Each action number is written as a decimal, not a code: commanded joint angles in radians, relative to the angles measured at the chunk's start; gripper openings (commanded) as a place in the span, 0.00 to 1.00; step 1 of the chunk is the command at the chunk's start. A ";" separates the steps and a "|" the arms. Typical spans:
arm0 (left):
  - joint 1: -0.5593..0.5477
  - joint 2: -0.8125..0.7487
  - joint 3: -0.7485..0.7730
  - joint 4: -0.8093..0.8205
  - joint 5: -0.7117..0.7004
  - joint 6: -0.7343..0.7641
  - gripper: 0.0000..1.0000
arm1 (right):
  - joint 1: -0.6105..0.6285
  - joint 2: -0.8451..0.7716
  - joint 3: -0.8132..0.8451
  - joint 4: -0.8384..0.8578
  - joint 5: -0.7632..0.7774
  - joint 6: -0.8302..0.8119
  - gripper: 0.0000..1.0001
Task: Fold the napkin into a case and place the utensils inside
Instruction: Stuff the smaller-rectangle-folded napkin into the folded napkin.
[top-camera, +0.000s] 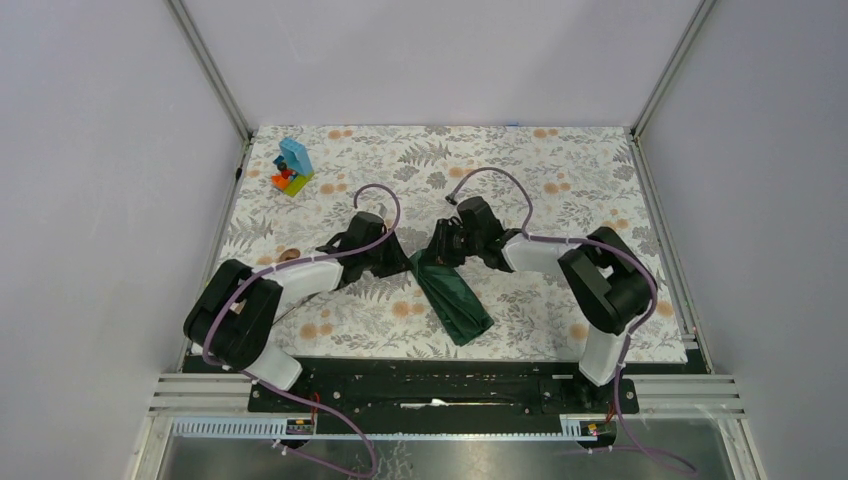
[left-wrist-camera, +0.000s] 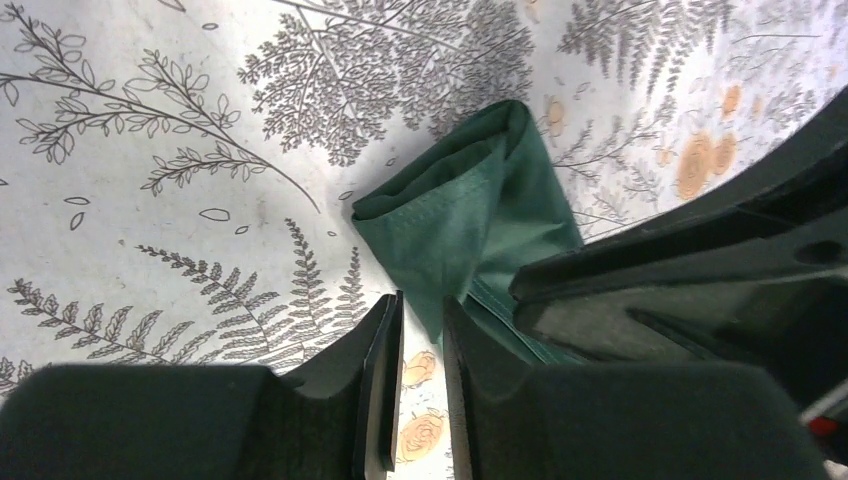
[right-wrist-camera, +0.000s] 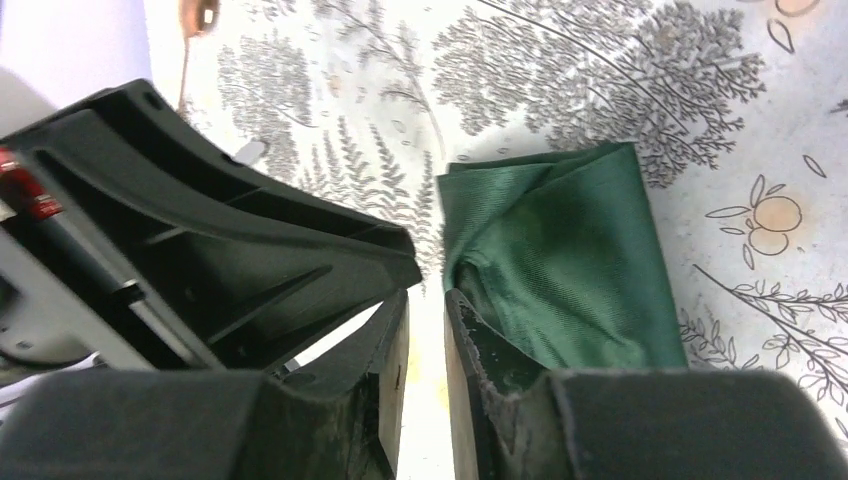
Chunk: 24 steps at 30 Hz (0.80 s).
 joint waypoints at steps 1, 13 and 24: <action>0.001 -0.054 0.020 -0.022 0.027 0.029 0.29 | -0.008 -0.086 -0.010 -0.064 0.016 -0.041 0.27; -0.124 0.037 0.227 -0.234 -0.227 0.168 0.40 | -0.024 -0.007 -0.051 0.052 -0.010 0.010 0.01; -0.217 0.148 0.360 -0.332 -0.434 0.235 0.31 | -0.023 0.074 -0.051 0.115 -0.005 0.034 0.00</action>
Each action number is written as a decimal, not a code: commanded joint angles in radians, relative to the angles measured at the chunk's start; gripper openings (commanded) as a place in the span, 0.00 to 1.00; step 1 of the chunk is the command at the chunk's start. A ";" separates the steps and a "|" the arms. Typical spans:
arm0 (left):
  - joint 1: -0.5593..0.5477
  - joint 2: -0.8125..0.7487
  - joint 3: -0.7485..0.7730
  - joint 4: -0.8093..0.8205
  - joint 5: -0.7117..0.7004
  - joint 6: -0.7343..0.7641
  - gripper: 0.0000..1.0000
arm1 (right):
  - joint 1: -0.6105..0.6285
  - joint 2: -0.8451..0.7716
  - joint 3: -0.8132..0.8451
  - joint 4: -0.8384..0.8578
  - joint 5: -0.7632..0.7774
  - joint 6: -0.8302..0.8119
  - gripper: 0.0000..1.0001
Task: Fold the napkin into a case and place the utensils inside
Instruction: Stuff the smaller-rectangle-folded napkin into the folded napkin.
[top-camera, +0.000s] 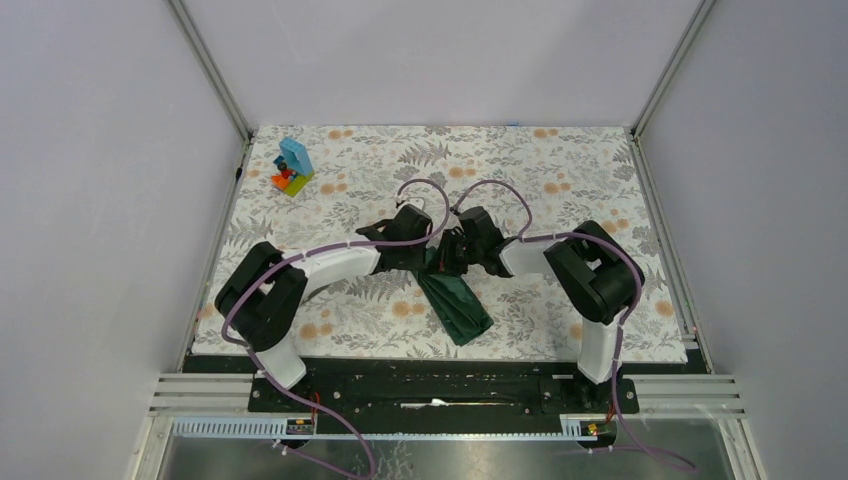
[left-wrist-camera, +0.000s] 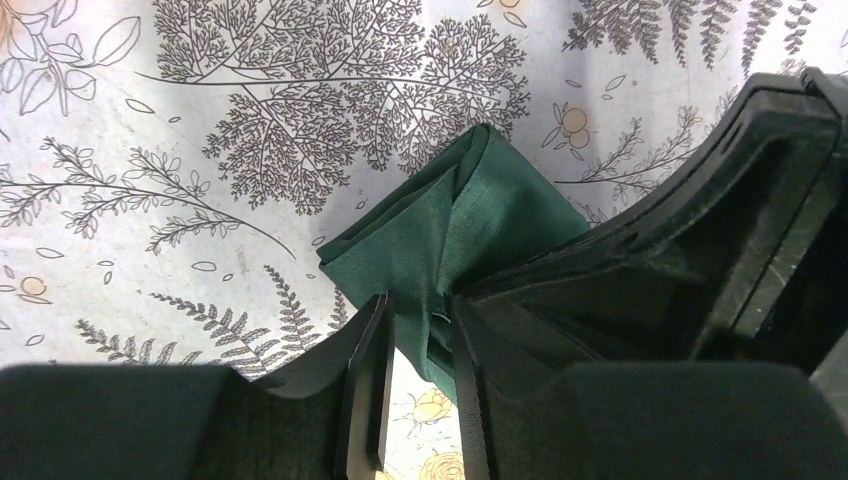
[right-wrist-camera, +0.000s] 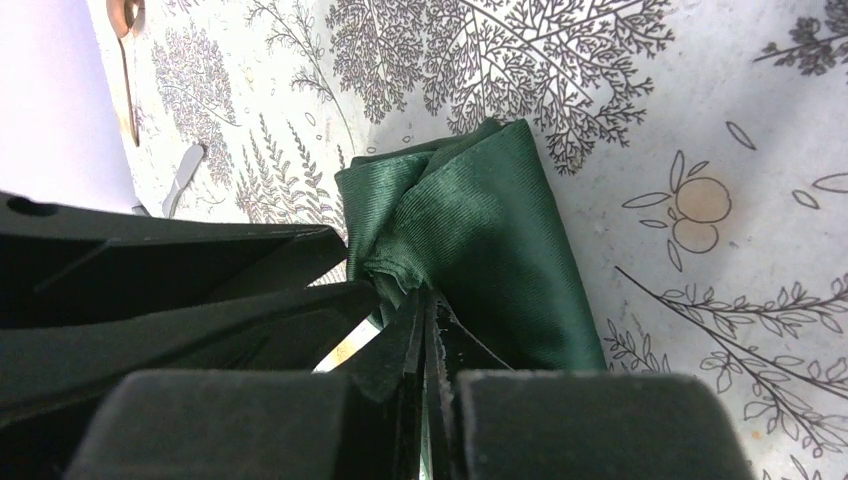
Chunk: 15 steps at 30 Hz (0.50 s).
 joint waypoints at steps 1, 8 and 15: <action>-0.027 0.012 0.060 -0.029 -0.122 0.048 0.30 | -0.006 0.029 0.003 0.055 0.002 0.009 0.00; -0.041 0.042 0.080 -0.029 -0.145 0.054 0.27 | -0.006 0.040 0.002 0.062 0.002 0.010 0.00; -0.047 0.066 0.103 -0.044 -0.174 0.059 0.18 | -0.006 0.039 0.005 0.061 0.000 0.007 0.00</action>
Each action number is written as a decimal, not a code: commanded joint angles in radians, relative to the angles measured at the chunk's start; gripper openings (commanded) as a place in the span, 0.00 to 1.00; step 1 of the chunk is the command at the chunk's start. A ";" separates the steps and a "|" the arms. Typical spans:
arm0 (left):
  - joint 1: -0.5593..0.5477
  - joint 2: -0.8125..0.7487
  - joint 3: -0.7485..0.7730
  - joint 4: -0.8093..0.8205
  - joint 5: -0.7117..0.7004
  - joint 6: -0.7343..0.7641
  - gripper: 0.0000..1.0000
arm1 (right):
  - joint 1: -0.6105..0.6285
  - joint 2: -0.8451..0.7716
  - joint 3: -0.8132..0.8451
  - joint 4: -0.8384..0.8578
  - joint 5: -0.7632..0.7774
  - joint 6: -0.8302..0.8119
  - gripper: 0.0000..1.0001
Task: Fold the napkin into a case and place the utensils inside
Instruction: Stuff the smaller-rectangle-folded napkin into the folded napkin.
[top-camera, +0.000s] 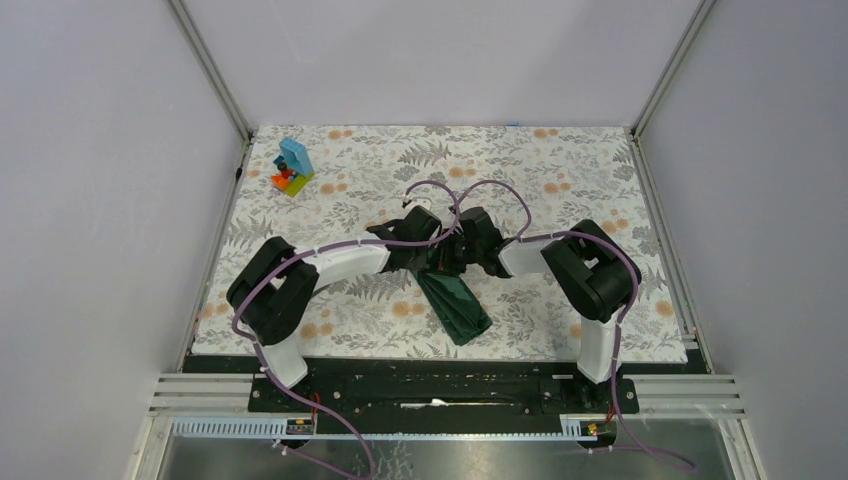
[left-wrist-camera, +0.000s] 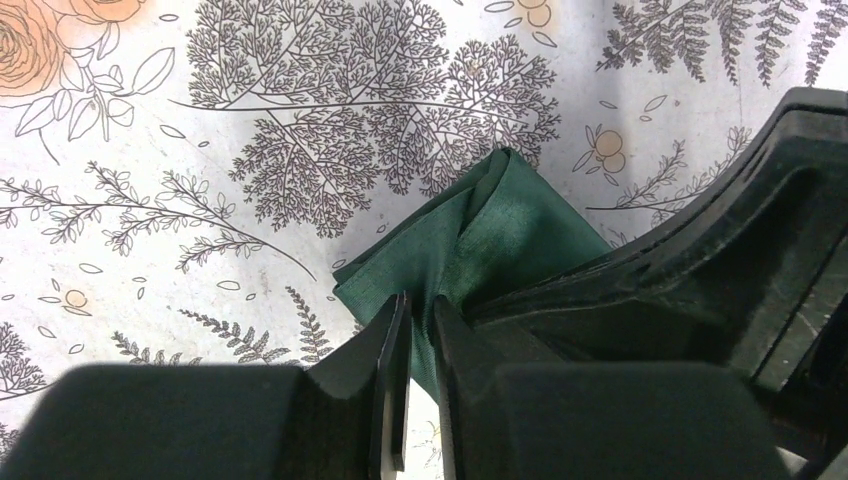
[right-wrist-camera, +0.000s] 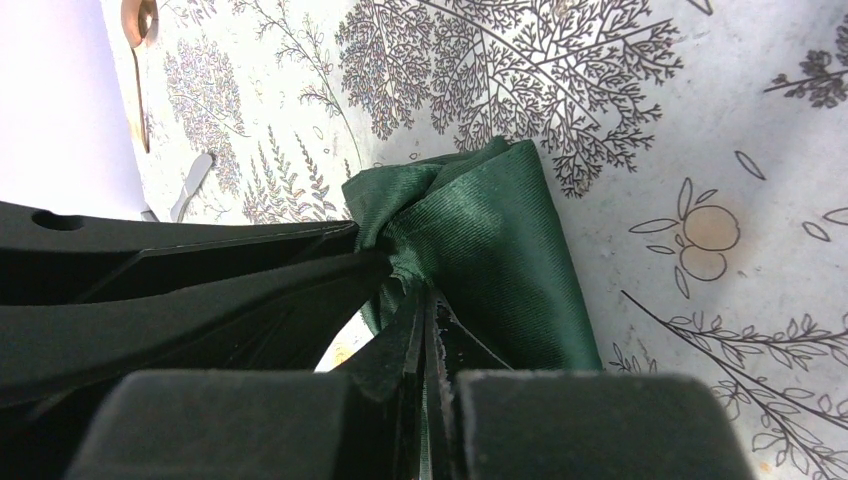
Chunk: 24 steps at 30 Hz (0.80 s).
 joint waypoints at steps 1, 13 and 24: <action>-0.006 0.000 0.043 0.005 -0.057 0.014 0.16 | -0.005 0.016 0.006 0.005 0.003 -0.006 0.00; -0.013 -0.072 0.004 0.042 0.067 -0.014 0.00 | -0.004 0.066 0.069 0.044 -0.020 0.006 0.00; -0.008 -0.069 0.040 -0.053 -0.011 -0.038 0.00 | -0.004 0.110 0.040 0.136 -0.021 0.080 0.00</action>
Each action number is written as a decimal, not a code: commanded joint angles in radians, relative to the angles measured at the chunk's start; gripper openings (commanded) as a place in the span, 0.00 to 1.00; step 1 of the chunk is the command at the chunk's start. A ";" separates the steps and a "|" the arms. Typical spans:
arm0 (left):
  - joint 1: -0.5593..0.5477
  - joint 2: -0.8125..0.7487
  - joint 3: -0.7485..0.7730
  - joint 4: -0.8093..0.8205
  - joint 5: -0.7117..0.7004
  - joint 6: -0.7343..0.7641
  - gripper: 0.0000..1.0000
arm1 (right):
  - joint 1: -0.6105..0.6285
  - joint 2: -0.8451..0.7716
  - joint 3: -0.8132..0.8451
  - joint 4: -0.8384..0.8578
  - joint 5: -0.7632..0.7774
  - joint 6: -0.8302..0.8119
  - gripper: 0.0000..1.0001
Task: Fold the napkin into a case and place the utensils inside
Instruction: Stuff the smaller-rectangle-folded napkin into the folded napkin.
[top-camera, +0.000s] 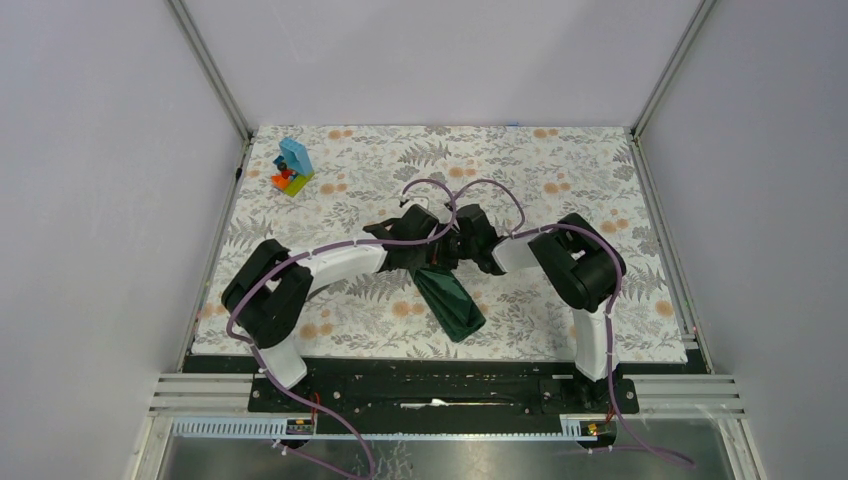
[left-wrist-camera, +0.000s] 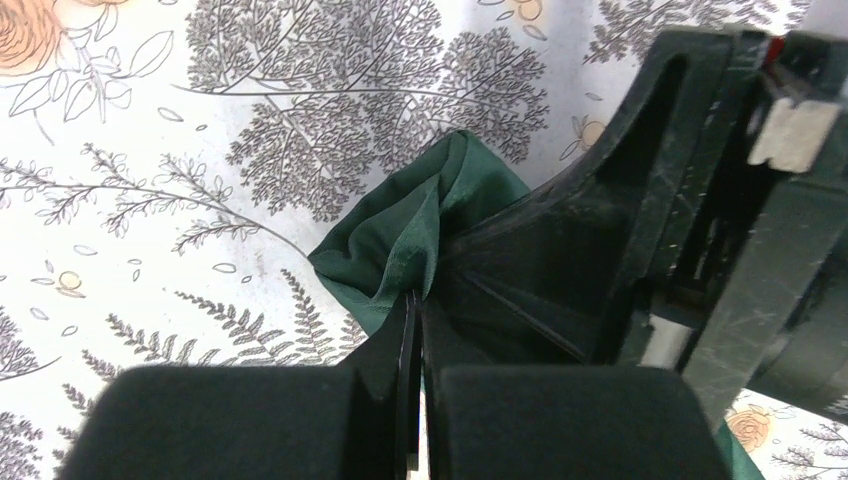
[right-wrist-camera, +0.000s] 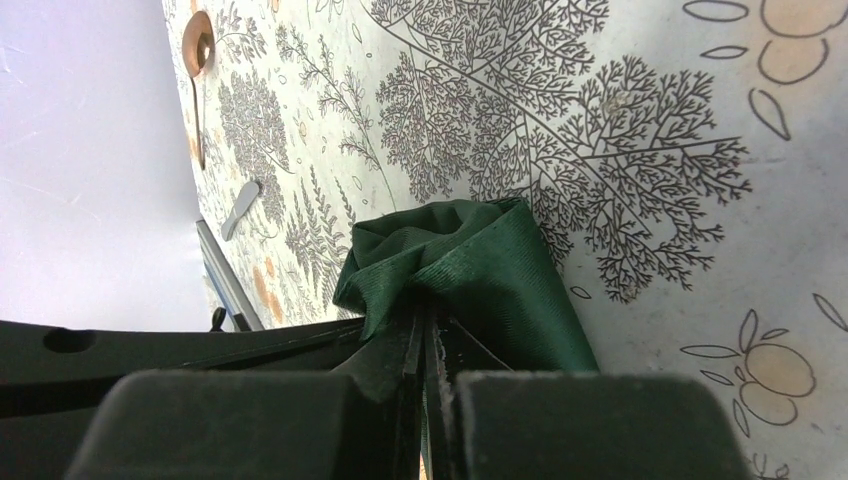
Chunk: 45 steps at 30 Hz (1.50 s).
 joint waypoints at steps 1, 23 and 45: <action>-0.009 -0.053 0.039 -0.036 -0.053 -0.006 0.00 | -0.001 0.007 -0.027 0.026 0.042 0.005 0.00; 0.177 -0.045 -0.180 0.312 0.341 -0.096 0.18 | -0.001 0.009 -0.047 0.063 0.028 0.040 0.00; 0.212 -0.018 -0.240 0.349 0.403 -0.105 0.09 | 0.039 -0.437 -0.001 -0.634 0.145 -0.678 0.61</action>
